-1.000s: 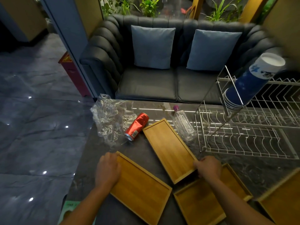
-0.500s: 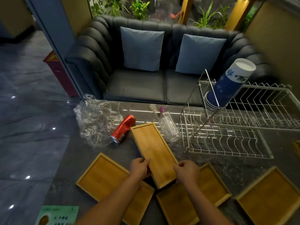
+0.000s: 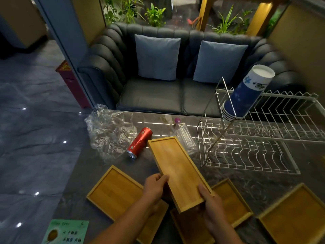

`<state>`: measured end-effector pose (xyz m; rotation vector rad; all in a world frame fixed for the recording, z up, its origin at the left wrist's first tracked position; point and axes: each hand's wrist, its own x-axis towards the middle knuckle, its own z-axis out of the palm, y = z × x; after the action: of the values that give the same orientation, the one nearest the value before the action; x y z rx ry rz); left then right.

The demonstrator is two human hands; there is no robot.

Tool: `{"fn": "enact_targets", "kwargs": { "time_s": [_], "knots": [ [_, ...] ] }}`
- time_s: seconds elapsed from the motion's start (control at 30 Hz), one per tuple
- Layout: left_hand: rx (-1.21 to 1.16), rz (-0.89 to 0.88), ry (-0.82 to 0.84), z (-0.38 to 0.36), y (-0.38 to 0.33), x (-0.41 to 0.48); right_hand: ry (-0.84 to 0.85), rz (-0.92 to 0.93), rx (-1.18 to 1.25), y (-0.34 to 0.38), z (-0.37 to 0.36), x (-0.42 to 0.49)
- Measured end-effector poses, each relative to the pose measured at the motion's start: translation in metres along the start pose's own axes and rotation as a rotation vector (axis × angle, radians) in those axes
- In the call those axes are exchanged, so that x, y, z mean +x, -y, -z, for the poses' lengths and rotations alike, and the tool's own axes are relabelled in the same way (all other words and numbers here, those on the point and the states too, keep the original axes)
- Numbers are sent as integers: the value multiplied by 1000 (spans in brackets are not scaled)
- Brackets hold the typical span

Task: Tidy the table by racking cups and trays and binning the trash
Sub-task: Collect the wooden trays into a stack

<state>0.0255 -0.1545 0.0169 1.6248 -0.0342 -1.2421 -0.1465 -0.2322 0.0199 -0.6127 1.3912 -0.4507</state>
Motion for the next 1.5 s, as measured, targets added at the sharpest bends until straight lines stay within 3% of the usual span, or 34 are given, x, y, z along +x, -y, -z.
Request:
{"fn": "enact_targets", "kwargs": {
  "time_s": [0.2, 0.33, 0.43, 0.53, 0.7, 0.83, 1.03, 1.2, 1.5],
  "knots": [
    [-123, 21, 101, 40, 4, -33, 132, 64, -112, -9, 14, -4],
    [-259, -75, -91, 106, -4, -35, 236, 13, -298, -13, 7, -10],
    [-183, -88, -249, 160, -10, -24, 261, -20, -382, -22, -17, -17],
    [65, -87, -330, 200, -6, -8, 183, 31, -525, -40, -41, -22],
    [492, -152, -332, 239, 5, 12, 36, 257, -684, -82, -65, -24],
    [800, -193, -365, 253, 8, 14, -99, 255, -822, -108, -81, -26],
    [928, -277, -415, 251, 5, 7, -272, 333, -942, -115, -101, -39],
    [944, -257, -415, 251, 9, 5, -364, 291, -981, -116, -109, -43],
    [962, -216, -366, 254, 13, 10, -408, 356, -876, -127, -103, -50]
  ]
}}
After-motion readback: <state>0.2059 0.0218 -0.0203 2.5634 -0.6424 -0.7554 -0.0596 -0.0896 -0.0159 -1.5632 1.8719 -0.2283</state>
